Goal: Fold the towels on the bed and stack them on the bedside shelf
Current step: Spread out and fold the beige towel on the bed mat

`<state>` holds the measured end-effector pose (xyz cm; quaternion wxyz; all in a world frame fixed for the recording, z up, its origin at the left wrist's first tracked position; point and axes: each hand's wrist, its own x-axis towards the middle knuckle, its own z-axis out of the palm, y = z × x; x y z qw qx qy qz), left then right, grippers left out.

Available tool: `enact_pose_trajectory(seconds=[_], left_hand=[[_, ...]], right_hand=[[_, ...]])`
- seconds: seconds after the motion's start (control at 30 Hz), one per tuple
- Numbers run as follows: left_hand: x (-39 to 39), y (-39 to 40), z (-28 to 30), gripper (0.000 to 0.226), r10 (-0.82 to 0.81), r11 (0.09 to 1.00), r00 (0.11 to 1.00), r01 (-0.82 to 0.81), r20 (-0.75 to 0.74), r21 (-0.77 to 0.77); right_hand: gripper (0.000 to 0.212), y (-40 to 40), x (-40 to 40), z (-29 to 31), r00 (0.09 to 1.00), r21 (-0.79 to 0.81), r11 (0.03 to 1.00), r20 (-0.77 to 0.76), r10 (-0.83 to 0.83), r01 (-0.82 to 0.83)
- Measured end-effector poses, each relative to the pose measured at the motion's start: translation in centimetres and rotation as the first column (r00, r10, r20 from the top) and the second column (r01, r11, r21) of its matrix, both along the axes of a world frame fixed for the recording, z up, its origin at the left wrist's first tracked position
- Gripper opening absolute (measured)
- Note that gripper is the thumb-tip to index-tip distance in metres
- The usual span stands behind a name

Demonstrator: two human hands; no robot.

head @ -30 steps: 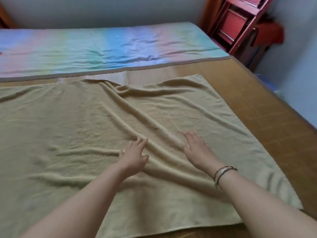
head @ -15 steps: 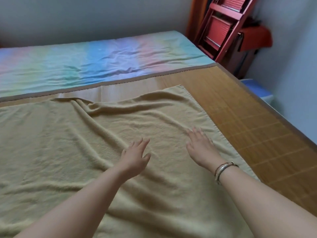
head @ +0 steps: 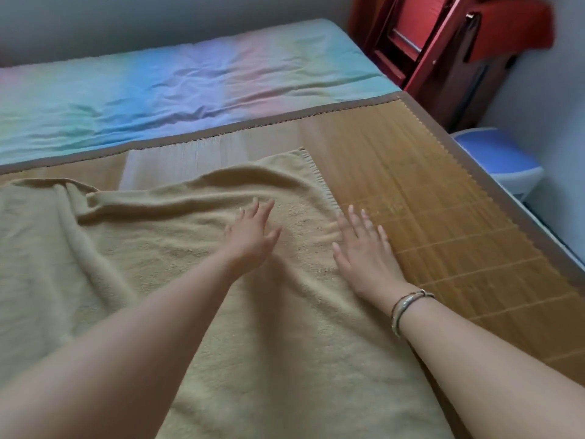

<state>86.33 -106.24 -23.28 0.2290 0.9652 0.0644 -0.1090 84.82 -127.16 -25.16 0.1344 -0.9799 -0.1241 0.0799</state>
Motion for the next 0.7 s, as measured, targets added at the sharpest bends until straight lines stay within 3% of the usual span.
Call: enact_pose_trajectory(seconds=[0.07, 0.17, 0.23, 0.37, 0.5, 0.63, 0.7], left_hand=[[2.6, -2.2, -0.2, 0.06, -0.013, 0.999, 1.0, 0.014, -0.024, 0.029], [5.5, -5.6, -0.9, 0.061, -0.035, 0.998, 0.993, 0.04, -0.11, 0.043], [6.9, -7.7, -1.5, 0.062, -0.032, 0.997, 0.99, 0.041, -0.139, 0.063], [9.9, -11.2, -1.5, 0.061, -0.114, 0.991, 0.987, 0.12, -0.109, 0.058], [11.8, -13.7, -0.6, 0.061, -0.214, 0.977, 0.968, 0.214, -0.128, -0.015], [10.0, -14.2, -0.2, 0.063, -0.115, 0.99, 0.978, 0.098, 0.176, 0.101], [8.6, -14.4, 0.1, 0.058, -0.049, 0.989, 0.973, 0.015, 0.225, 0.149]], right_hand=[[0.061, -2.5, 0.7, -0.6, 0.999, 0.017, 1.0, -0.025, -0.024, 0.025], [0.068, -5.0, 1.1, -1.3, 0.998, -0.062, 0.996, 0.014, 0.064, -0.063], [0.073, -5.5, 1.1, -1.7, 0.995, -0.026, 0.995, 0.032, 0.095, -0.094], [0.058, -6.0, 1.9, -1.9, 0.998, 0.313, 0.95, -0.066, 0.023, -0.001], [0.063, -6.7, 2.4, -1.2, 0.974, 0.527, 0.834, -0.221, -0.05, 0.163], [0.065, -6.8, 1.9, 0.0, 0.961, 0.584, 0.78, -0.264, -0.08, 0.225], [0.055, -6.9, 0.8, 0.7, 0.963, 0.597, 0.758, -0.212, -0.165, 0.261]])
